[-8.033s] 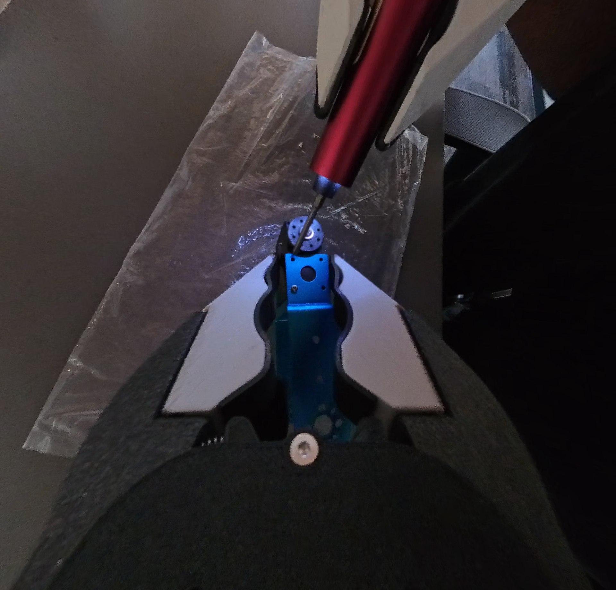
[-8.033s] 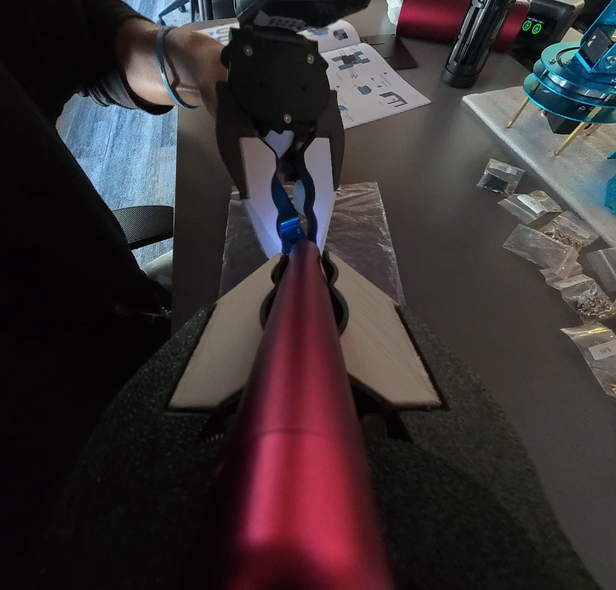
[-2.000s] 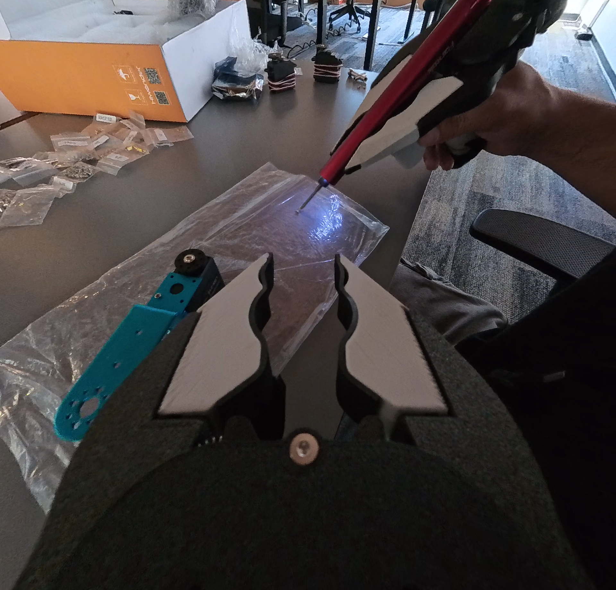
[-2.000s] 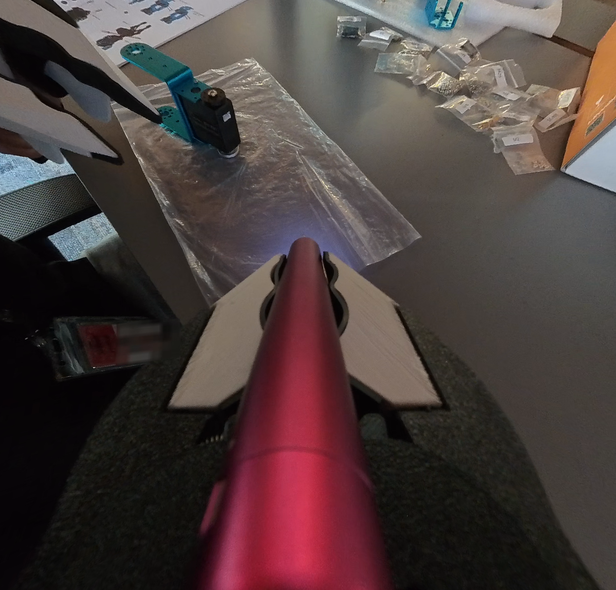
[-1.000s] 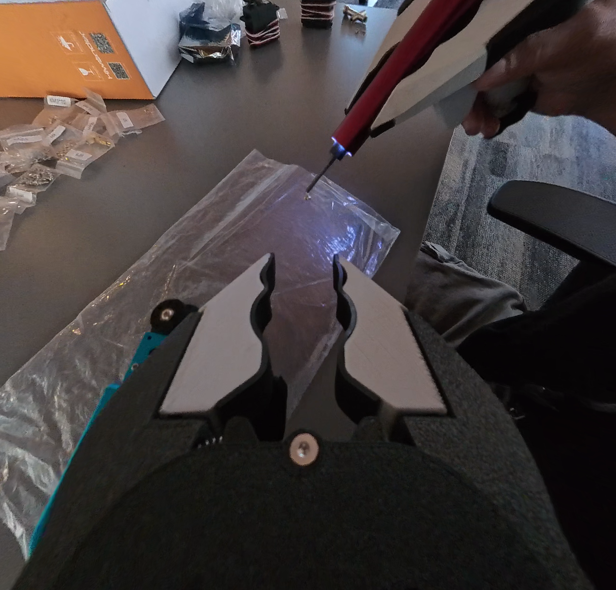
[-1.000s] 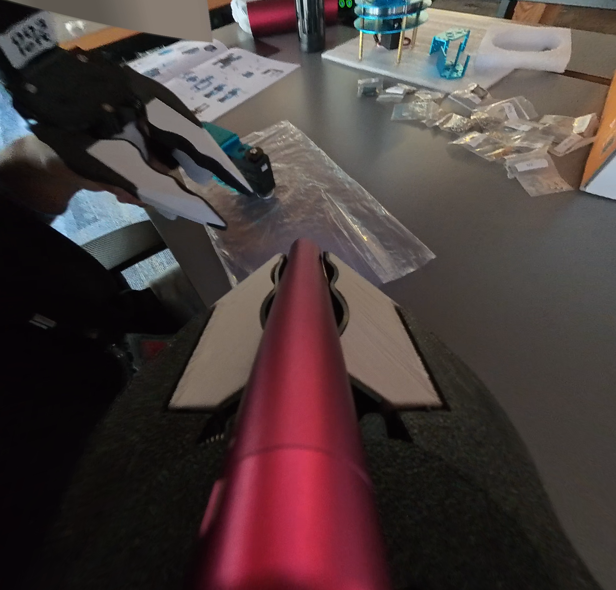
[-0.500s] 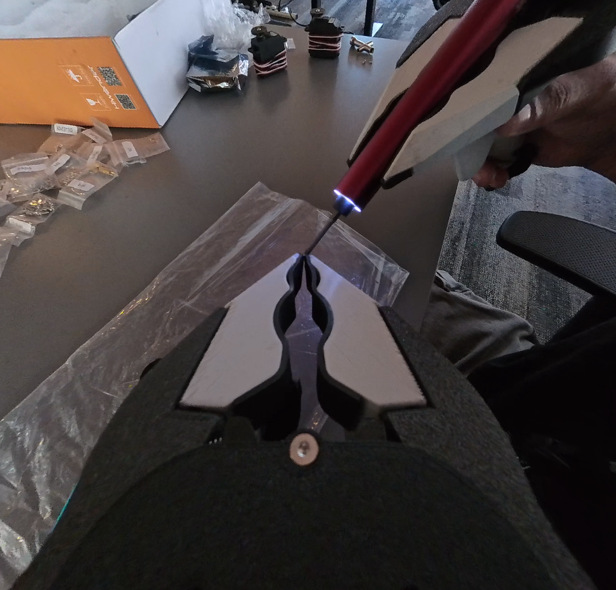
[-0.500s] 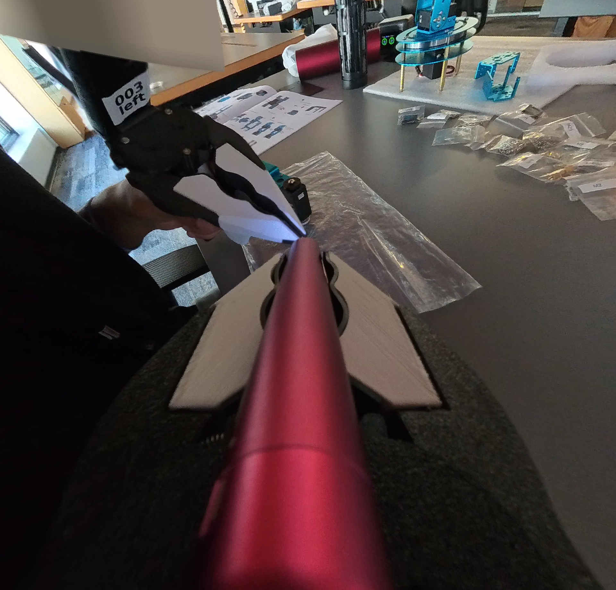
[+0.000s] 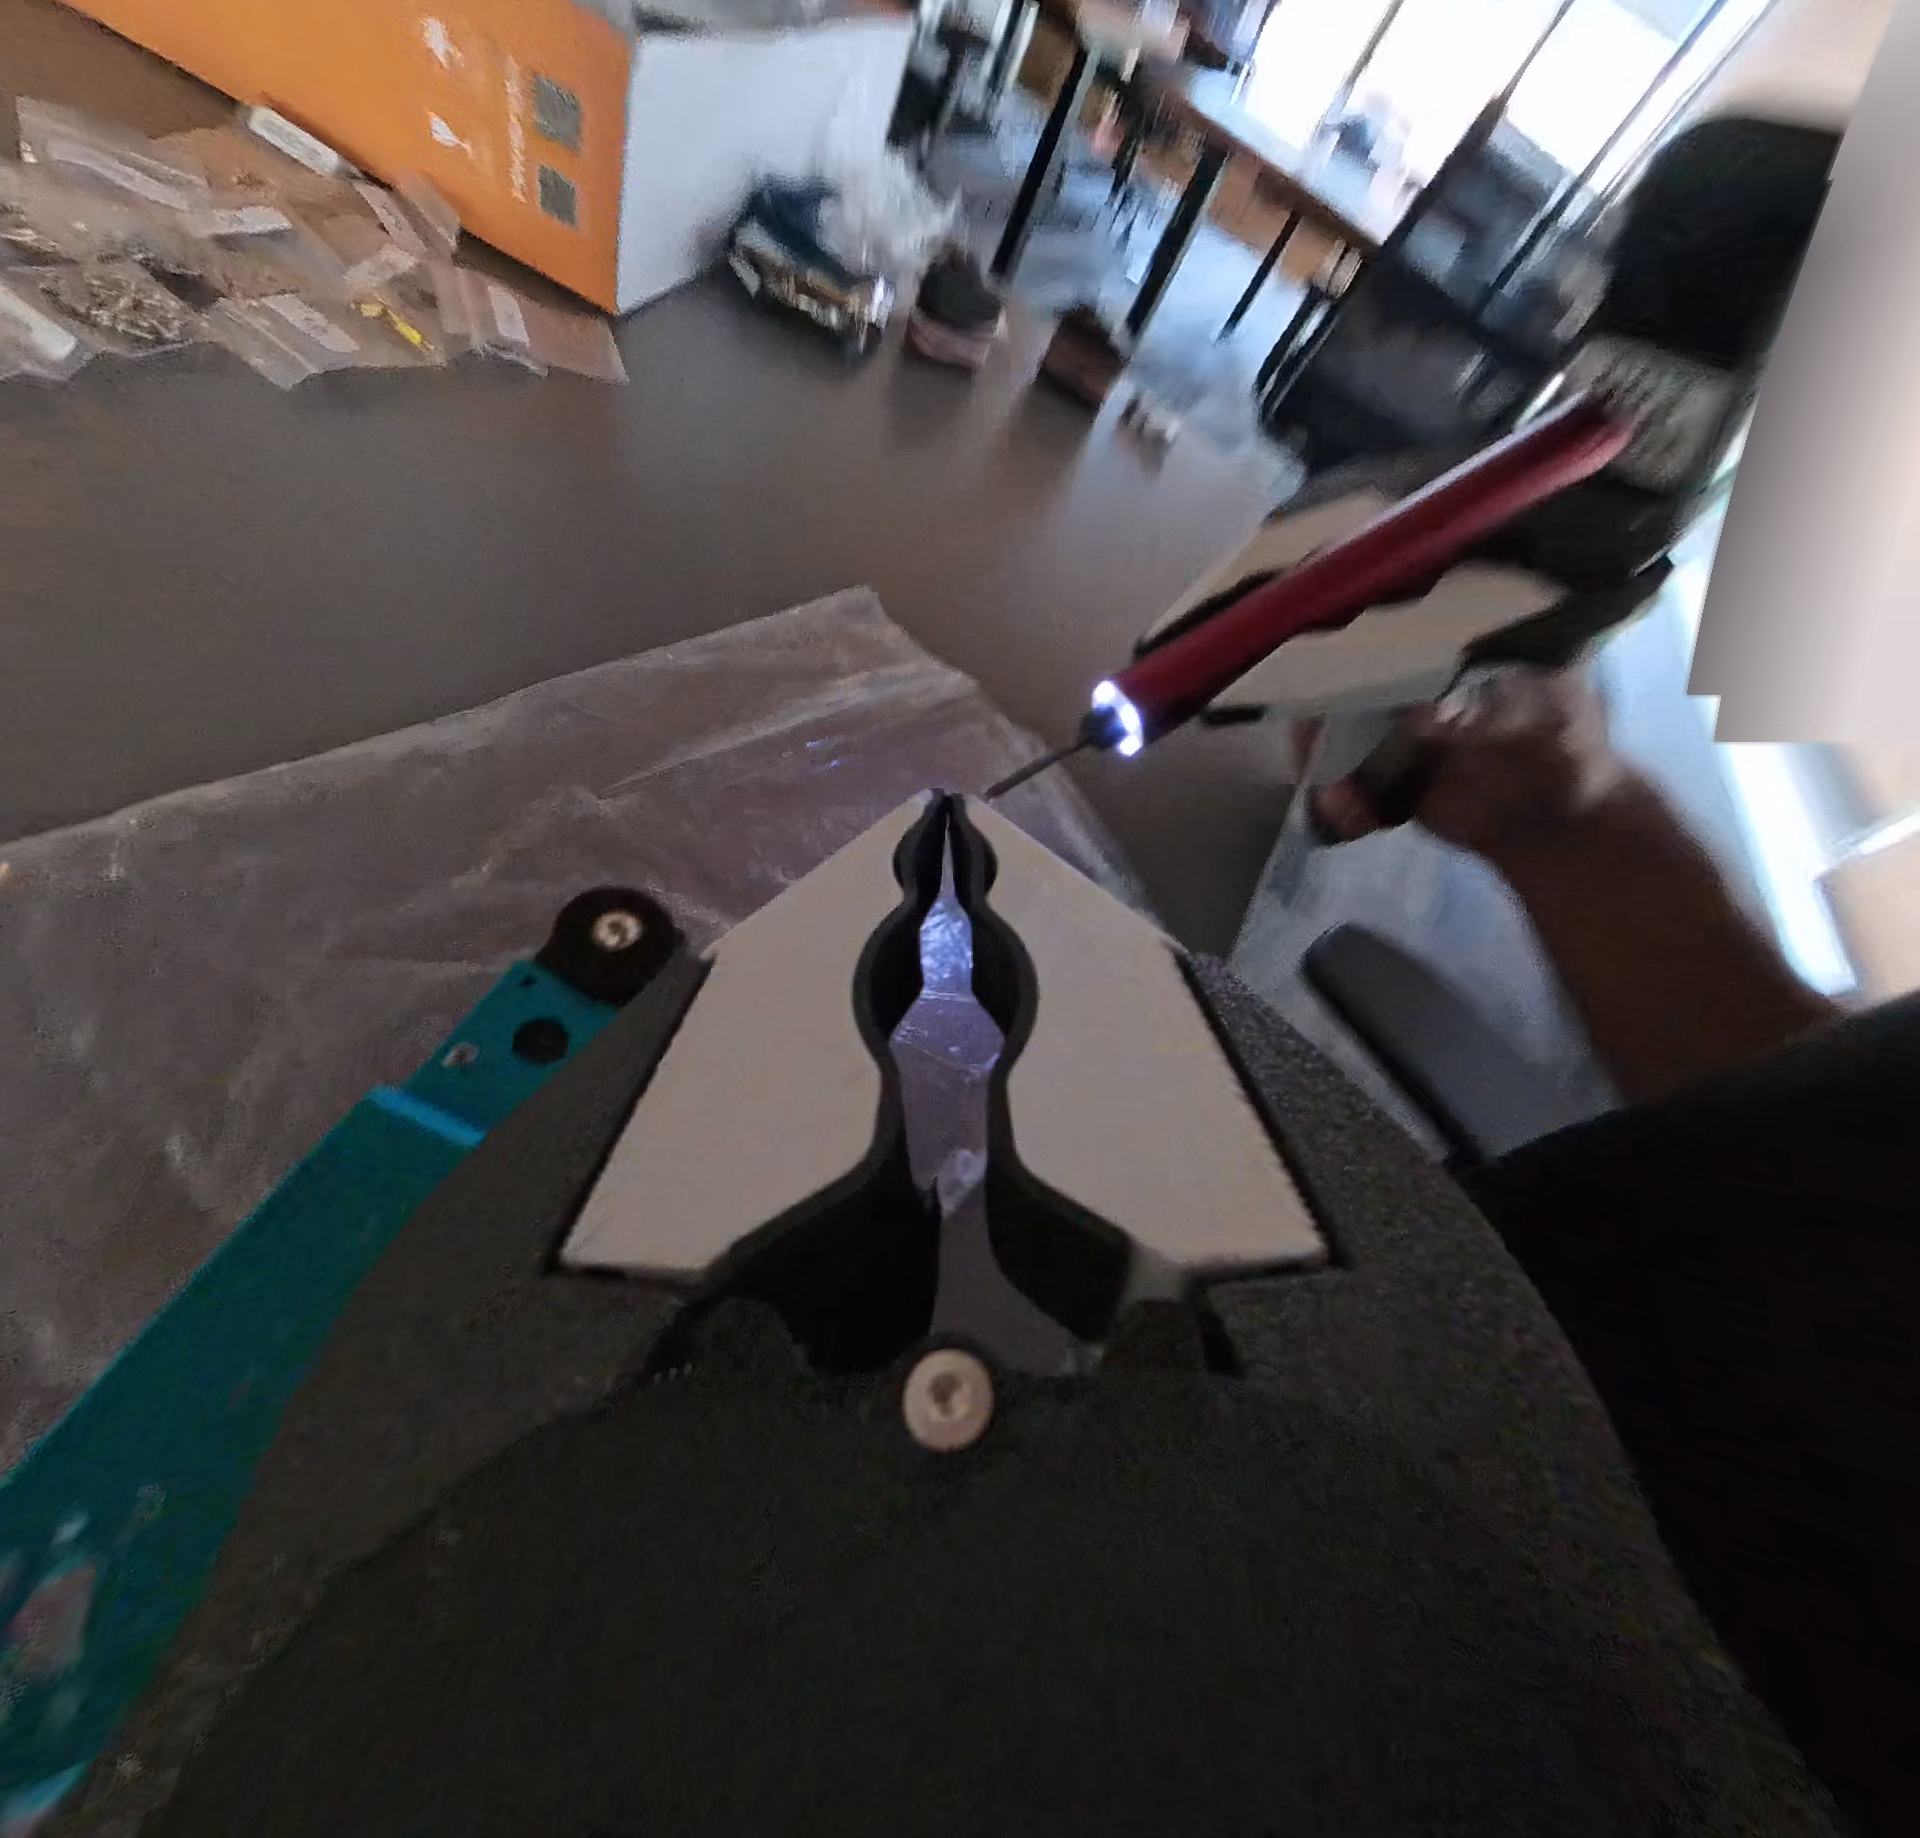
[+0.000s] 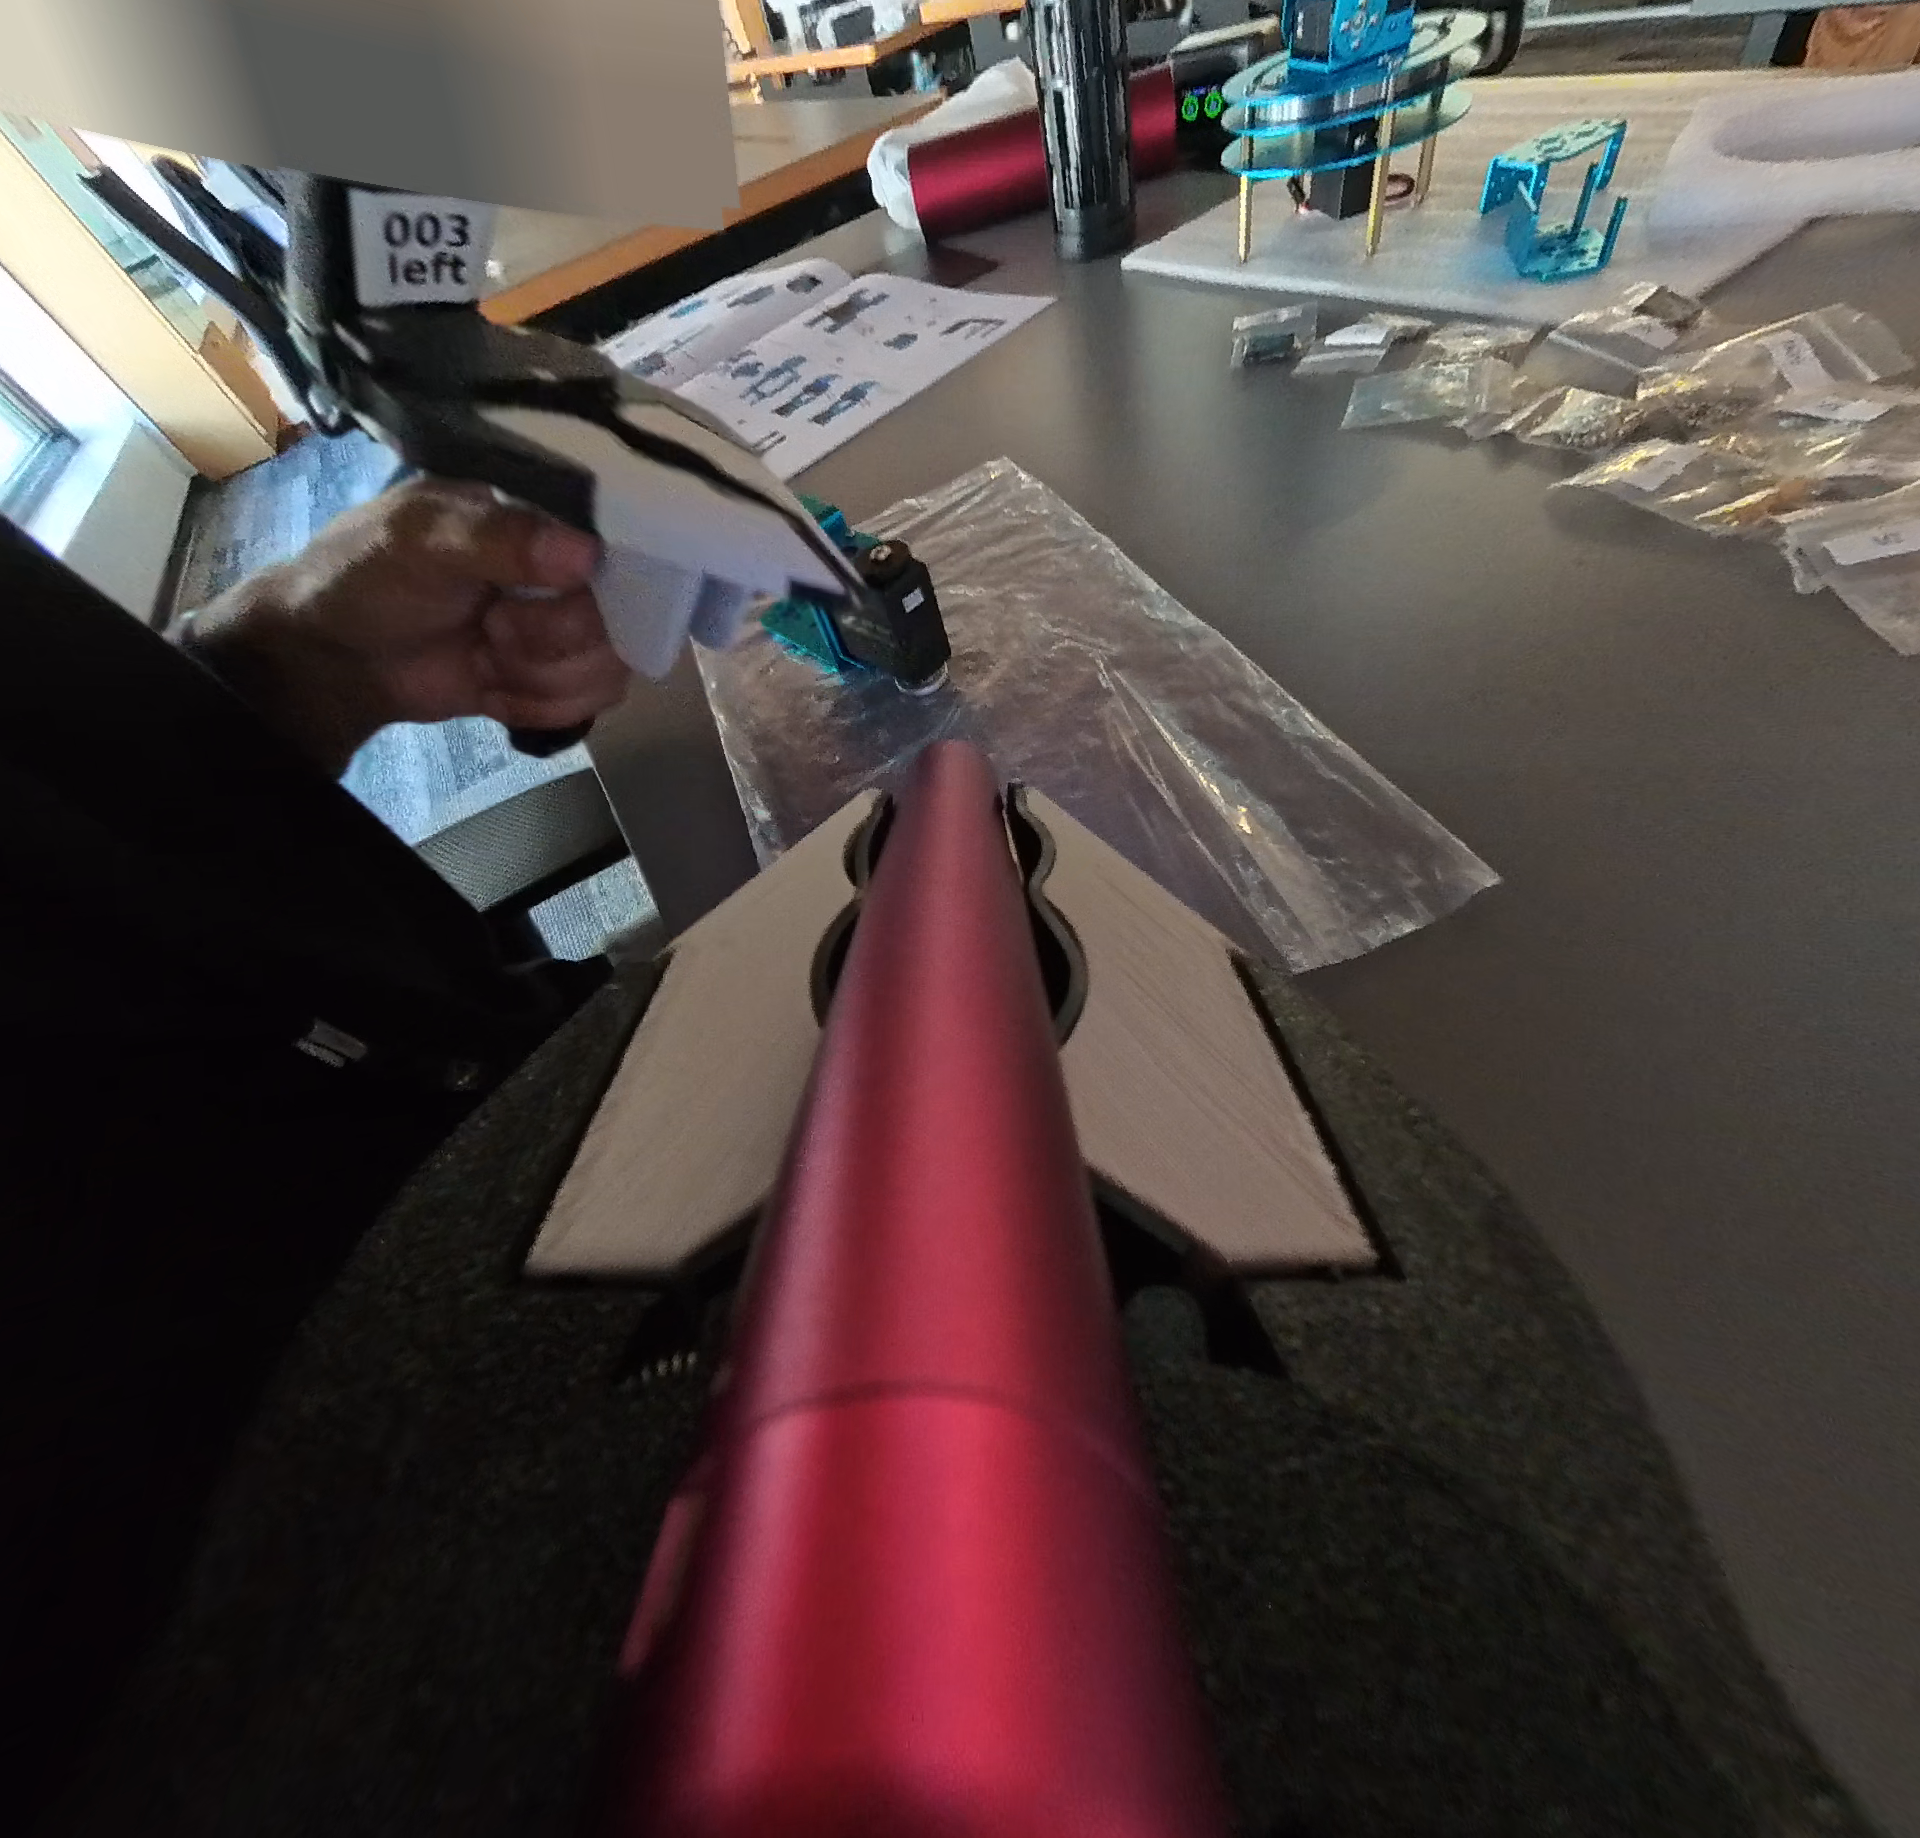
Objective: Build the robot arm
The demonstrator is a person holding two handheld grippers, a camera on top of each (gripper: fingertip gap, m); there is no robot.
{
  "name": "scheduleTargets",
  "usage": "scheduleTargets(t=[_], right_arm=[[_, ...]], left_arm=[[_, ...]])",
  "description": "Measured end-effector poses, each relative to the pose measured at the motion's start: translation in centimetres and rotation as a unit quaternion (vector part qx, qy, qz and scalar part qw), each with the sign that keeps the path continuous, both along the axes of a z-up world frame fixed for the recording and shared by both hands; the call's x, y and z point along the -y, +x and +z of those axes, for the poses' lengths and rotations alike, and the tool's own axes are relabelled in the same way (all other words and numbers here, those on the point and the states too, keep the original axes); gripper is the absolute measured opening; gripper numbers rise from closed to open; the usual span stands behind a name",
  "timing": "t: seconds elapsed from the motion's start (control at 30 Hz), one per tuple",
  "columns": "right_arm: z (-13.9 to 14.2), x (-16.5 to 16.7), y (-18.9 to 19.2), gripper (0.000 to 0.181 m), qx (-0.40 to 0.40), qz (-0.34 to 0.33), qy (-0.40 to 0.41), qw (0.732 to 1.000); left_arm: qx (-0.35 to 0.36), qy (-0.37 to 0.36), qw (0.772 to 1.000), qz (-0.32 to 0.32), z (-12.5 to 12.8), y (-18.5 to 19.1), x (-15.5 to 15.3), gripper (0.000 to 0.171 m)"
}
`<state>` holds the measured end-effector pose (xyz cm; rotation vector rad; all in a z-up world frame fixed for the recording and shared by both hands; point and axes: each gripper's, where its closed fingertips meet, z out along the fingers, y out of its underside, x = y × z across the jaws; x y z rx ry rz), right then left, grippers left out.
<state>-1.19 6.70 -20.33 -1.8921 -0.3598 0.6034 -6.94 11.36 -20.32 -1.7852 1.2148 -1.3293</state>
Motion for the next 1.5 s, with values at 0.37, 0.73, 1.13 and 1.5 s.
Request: scheduleTargets(t=[0.37,0.73,1.13,1.5], right_arm=[[-3.8,-0.4,2.0,0.023,0.060,-0.043,-0.082,0.994],[-0.8,-1.4,2.6,0.024,-0.067,-0.080,-0.055,0.993],[-2.3,-2.0,2.6,0.021,-0.193,-0.092,-0.106,0.971],[5.8,0.5,-5.2,0.024,-0.059,0.062,0.150,0.985]], left_arm=[[0.078,0.010,0.994,0.079,3.5,-9.8,-3.8,0.000],[0.105,0.042,0.991,0.068,3.4,-13.1,-1.4,0.000],[0.194,-0.037,0.979,0.051,3.5,-11.2,0.6,0.000],[0.271,-0.232,0.934,-0.016,5.6,-7.4,0.9,0.000]])
